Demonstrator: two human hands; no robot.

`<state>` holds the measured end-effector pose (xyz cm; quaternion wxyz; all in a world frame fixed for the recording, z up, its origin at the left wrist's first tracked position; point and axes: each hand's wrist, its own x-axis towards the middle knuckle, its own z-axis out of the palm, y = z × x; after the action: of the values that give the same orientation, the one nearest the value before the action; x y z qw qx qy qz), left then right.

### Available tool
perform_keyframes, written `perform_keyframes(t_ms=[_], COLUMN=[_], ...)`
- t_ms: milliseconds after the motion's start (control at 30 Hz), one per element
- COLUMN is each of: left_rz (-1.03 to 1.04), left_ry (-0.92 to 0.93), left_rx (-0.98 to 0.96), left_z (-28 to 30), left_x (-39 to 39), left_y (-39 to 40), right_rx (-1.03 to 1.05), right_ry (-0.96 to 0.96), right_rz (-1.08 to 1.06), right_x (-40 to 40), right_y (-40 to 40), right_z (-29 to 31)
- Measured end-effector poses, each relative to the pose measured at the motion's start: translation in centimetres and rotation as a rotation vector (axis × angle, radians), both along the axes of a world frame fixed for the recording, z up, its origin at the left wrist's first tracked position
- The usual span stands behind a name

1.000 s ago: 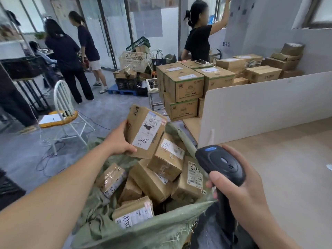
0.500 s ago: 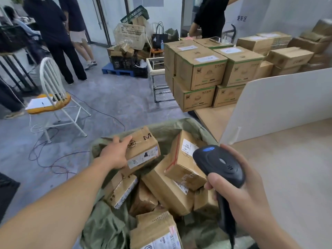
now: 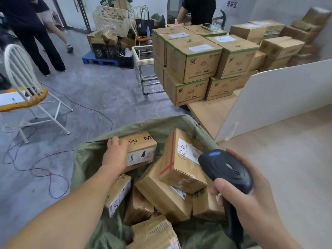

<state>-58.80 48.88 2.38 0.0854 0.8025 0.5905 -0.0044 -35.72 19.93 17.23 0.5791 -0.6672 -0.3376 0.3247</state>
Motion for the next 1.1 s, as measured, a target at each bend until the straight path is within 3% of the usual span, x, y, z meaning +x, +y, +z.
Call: perform_keyframes(t_ms=[133,300,633,867,1100], left_rz=[0.011,0.122,0.027,-0.181,-0.475], left_ry=[-0.129,-0.006,-0.003,-0.082,-0.111], left_rx=[-0.093,-0.055,0.104,0.168,0.257], left_z=[-0.1,1.2,5.0,10.6,15.1], left_x=[0.0,-1.2,2.4,11.0,20.6], left_y=[0.2,-0.2,-5.7,-16.1,-32.7], right_rx=[-0.005,0.003,0.078,0.199,0.272], right_ry=[-0.006,0.007,0.016,0.01,-0.014], right_rz=[-0.005,-0.006,-0.03,-0.154,-0.326], right_x=[-0.3,-0.5,0.9,2.9,5.4], right_y=[0.0,-0.7,-7.1,-17.6,-34.6], right_z=[0.1,0.3,1.3,2.5,4.3])
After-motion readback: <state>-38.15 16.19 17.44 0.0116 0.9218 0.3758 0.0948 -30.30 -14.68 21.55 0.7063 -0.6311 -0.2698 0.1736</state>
